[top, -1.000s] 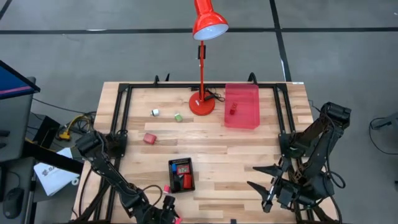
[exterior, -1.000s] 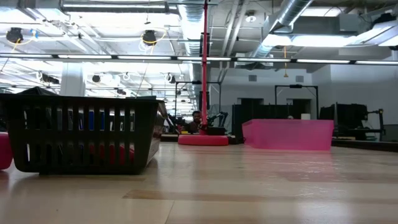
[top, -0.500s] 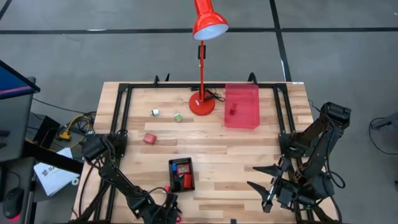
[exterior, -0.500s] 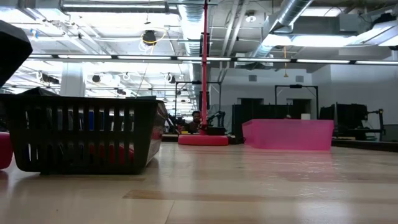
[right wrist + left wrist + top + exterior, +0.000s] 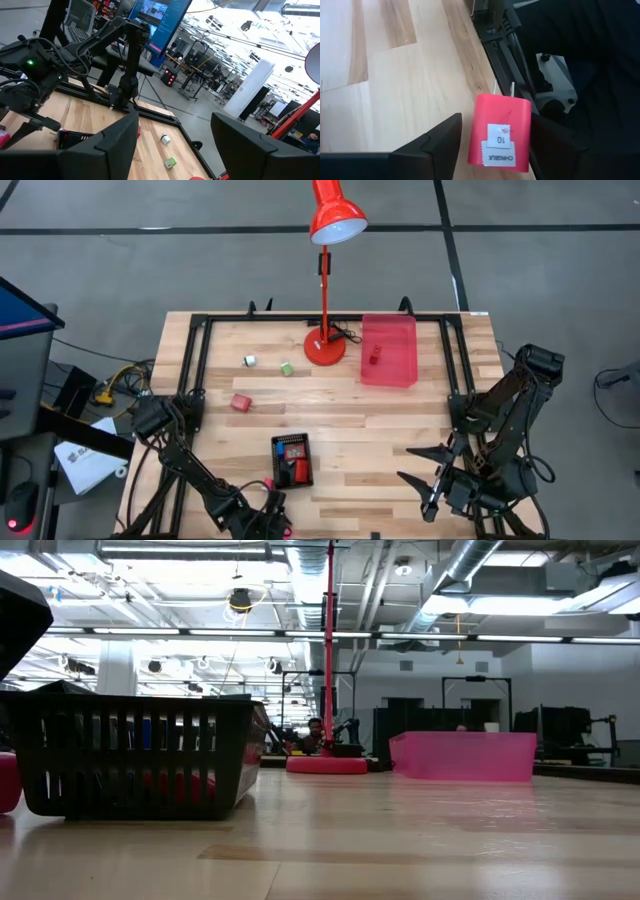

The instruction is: Pick & Place Office items

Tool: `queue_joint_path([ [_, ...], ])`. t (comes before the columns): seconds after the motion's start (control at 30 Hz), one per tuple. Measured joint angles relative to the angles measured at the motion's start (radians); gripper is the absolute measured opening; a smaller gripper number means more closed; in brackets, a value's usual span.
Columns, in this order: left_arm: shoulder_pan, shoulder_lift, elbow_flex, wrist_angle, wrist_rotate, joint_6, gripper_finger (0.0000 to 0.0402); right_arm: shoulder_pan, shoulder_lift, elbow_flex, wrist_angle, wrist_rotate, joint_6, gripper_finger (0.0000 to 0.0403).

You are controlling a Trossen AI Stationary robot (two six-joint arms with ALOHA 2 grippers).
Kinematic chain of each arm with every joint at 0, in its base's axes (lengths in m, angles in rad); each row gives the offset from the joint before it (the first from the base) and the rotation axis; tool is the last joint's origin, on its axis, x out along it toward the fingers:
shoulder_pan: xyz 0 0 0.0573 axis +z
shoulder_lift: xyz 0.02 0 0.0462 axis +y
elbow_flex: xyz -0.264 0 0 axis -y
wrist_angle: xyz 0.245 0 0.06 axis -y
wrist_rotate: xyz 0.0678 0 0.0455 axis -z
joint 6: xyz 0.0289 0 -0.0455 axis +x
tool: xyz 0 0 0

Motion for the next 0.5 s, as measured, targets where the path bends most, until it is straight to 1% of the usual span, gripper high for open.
queue_joint_path([
  [0.1,0.0,0.0,0.0,0.007,0.001,0.0,0.0196,0.0,0.0,0.0,0.0,0.0,0.0,0.0244],
  [0.27,0.0,-0.002,0.0,0.008,0.002,0.0,0.0145,0.0,0.0,0.0,-0.001,0.0,0.0,0.0244],
  [0.4,0.0,-0.012,-0.001,0.005,0.003,0.001,0.0144,0.0,0.0,0.0,-0.011,0.0,0.0,0.0244],
  [0.5,-0.004,-0.045,-0.001,0.007,-0.015,0.019,0.0144,0.0,0.0,0.0,-0.034,-0.001,0.0,0.0244],
])
